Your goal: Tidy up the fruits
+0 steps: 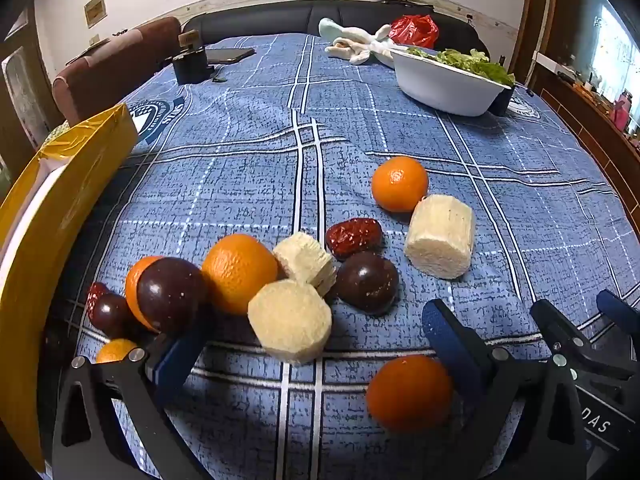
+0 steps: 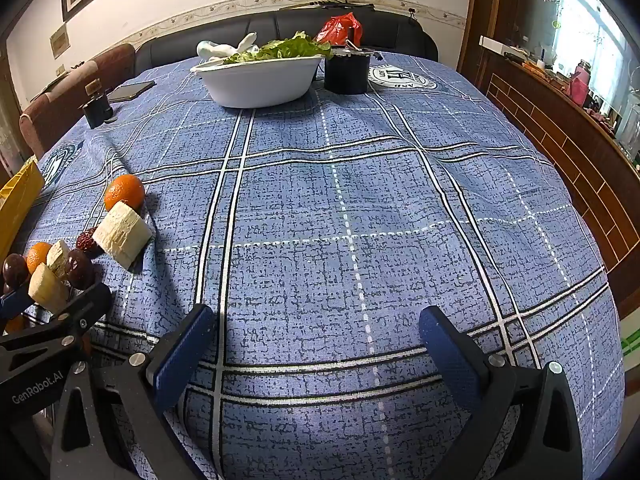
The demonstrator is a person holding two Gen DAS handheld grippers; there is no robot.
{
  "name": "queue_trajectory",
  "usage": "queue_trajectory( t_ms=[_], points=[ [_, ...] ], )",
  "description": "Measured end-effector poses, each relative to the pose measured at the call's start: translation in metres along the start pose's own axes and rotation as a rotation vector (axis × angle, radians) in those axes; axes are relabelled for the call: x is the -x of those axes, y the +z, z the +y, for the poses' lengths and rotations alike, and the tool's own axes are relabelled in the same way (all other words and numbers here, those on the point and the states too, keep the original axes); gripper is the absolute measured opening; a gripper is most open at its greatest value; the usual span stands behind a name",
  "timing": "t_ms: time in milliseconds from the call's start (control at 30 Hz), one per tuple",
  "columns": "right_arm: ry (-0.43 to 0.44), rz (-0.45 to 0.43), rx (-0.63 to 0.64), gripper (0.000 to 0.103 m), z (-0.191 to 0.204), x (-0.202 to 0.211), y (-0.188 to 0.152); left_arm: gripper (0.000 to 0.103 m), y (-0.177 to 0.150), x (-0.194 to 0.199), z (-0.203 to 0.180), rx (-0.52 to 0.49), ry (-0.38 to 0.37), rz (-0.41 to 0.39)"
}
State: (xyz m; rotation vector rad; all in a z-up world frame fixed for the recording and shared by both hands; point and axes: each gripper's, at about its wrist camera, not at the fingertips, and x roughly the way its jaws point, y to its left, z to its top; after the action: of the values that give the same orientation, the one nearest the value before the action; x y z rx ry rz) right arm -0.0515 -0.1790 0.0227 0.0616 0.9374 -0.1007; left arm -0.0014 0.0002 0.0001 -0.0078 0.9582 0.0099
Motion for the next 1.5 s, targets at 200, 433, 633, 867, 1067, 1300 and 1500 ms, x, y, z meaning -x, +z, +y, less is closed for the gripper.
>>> queue_trajectory(
  t_ms=[200,433,633,867,1067,1300,1500],
  points=[
    [-0.008,-0.003,0.005,0.103,0.0017,0.0,0.0,0.103,-0.0054,0.0036,0.0048,0.009,0.002,-0.02],
    [-0.001,-0.002,0.0,0.103,0.0014,0.0001,0.0,0.103,-0.003,0.0042,0.0015,0.006,0.007,-0.012],
    [0.001,-0.002,-0.001,0.103,0.0003,0.0001,0.0001,0.103,-0.0029,0.0041,0.0014,0.006,0.008,-0.011],
    [0.001,-0.002,-0.002,0.103,0.0002,0.0002,0.0,0.103,-0.0028,0.004,0.0012,0.005,0.008,-0.011],
    [0.002,-0.002,-0.002,0.103,-0.0007,0.0002,0.0,0.103,-0.0028,0.004,0.0012,0.005,0.008,-0.011],
    [0.002,-0.002,-0.002,0.103,-0.0008,0.0003,-0.0001,0.103,-0.003,0.0044,0.0014,0.005,0.008,-0.011],
    [0.002,-0.002,-0.002,0.103,0.0,0.0003,0.0,0.103,-0.0029,0.0044,0.0016,0.005,0.008,-0.01]
  ],
)
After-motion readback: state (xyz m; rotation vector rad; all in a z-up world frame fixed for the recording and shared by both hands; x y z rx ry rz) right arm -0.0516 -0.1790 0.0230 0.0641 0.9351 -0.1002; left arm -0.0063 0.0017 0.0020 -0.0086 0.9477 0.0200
